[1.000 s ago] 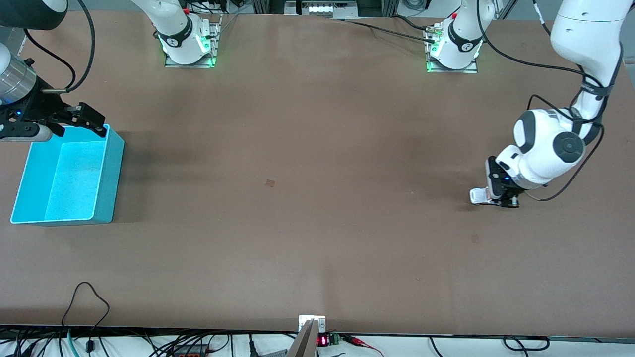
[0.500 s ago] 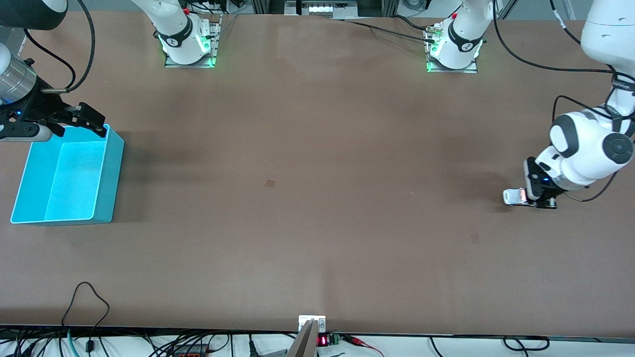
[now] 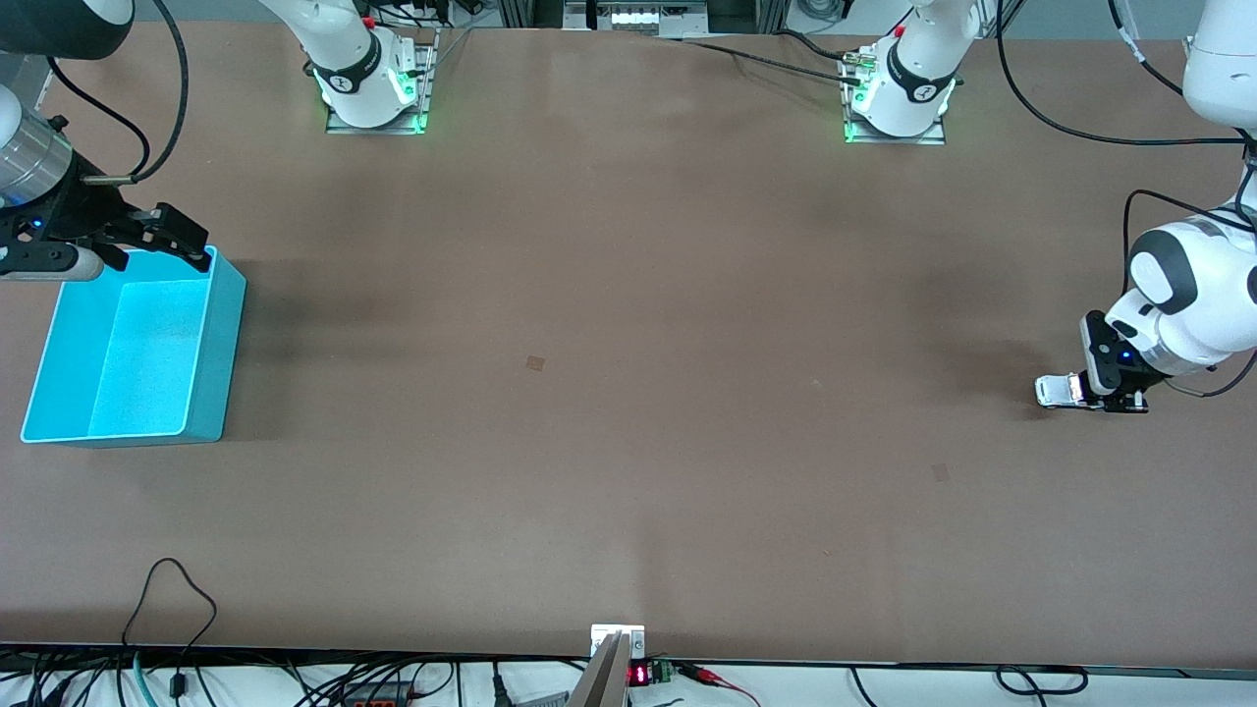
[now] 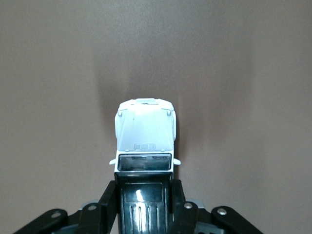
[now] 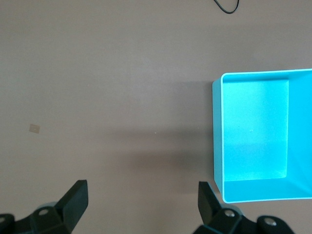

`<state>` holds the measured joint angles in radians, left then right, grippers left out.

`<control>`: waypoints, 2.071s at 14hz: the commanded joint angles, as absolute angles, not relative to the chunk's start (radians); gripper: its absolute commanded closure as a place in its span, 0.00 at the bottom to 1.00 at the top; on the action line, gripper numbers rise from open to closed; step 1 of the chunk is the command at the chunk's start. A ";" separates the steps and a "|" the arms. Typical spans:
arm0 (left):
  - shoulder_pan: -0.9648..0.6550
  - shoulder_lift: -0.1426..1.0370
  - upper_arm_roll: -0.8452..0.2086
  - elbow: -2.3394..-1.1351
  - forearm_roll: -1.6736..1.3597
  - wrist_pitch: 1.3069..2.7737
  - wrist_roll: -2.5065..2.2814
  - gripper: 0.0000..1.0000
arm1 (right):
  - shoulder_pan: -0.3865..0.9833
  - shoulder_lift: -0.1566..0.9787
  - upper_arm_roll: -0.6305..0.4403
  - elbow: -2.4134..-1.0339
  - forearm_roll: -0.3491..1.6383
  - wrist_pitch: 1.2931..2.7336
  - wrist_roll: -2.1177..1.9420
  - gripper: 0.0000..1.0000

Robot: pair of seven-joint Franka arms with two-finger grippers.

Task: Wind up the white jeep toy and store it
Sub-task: 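Open the left gripper to release the jeep and raise it, then withdraw the left gripper upward as the jeep rolls toward the turquoise bin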

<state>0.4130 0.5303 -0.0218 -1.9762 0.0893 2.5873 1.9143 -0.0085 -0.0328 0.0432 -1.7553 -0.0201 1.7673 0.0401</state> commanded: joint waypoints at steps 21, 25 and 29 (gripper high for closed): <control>0.223 0.467 -0.103 -1.546 0.112 1.695 1.363 0.00 | 0.003 -0.048 0.046 -1.769 -0.038 1.769 0.061 0.00; 0.118 0.413 -0.104 -1.543 0.100 1.594 1.019 0.00 | 0.005 -0.048 0.046 -1.769 -0.038 1.769 0.060 0.00; 0.025 0.362 -0.104 -1.540 0.081 1.543 0.700 0.00 | 0.003 -0.048 0.046 -1.769 -0.038 1.769 0.060 0.00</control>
<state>0.0538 0.3934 -0.1106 -1.5411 0.0886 1.5863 0.8209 0.0003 -0.0328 0.0435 -1.7553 -0.0202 1.7673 0.0404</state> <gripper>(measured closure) 0.000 0.000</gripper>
